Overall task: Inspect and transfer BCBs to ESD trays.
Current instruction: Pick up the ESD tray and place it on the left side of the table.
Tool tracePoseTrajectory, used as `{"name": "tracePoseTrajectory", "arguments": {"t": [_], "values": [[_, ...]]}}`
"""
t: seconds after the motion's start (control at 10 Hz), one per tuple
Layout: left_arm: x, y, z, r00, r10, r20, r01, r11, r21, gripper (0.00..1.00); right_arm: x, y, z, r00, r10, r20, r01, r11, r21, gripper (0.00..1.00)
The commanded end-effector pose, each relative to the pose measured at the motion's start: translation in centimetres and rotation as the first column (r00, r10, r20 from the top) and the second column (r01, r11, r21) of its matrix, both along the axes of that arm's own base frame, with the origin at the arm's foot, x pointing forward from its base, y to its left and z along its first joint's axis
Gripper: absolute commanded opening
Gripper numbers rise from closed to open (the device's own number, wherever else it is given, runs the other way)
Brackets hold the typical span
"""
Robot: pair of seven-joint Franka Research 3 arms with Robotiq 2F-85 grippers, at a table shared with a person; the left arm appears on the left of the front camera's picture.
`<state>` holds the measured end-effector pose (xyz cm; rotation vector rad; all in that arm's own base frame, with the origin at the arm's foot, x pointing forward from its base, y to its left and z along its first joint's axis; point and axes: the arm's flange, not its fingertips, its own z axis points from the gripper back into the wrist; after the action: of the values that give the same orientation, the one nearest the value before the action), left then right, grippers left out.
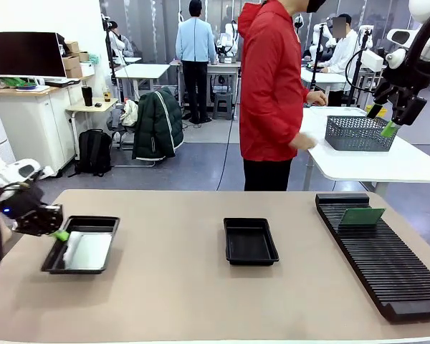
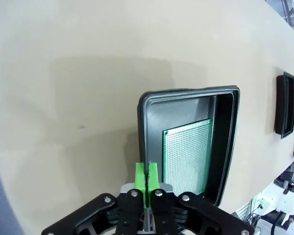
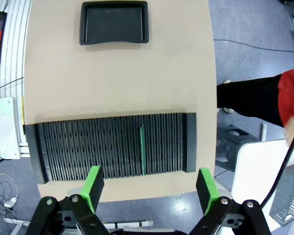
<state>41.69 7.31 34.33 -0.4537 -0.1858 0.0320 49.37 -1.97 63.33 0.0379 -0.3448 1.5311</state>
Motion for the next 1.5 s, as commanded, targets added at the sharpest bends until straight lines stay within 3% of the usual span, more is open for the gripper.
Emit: {"name": "tracePoseTrajectory", "arguments": {"t": [0.0,0.4,0.7,1.4], "values": [[-0.5,3.3,0.0,0.999,-0.044,-0.009,0.044,0.999,0.007,0.0,0.0,-0.1,0.0,1.0,-0.001,0.0,0.001,1.0,0.0,1.0],[0.2,7.4,-1.8,0.999,-0.051,0.014,0.051,0.999,-0.006,0.0,0.0,-0.1,0.0,1.0,-0.001,0.0,0.001,1.0,0.0,1.0],[1.1,7.7,-2.5,0.998,-0.053,0.039,0.054,0.998,-0.028,0.0,0.0,-0.1,0.0,1.0,-0.001,0.0,0.001,1.0,0.0,1.0],[1.7,6.6,-3.2,1.0,-0.03,0.008,0.031,0.999,-0.017,0.0,0.0,-0.1,0.0,1.0,-0.001,0.0,0.001,1.0,0.0,1.0]]}}
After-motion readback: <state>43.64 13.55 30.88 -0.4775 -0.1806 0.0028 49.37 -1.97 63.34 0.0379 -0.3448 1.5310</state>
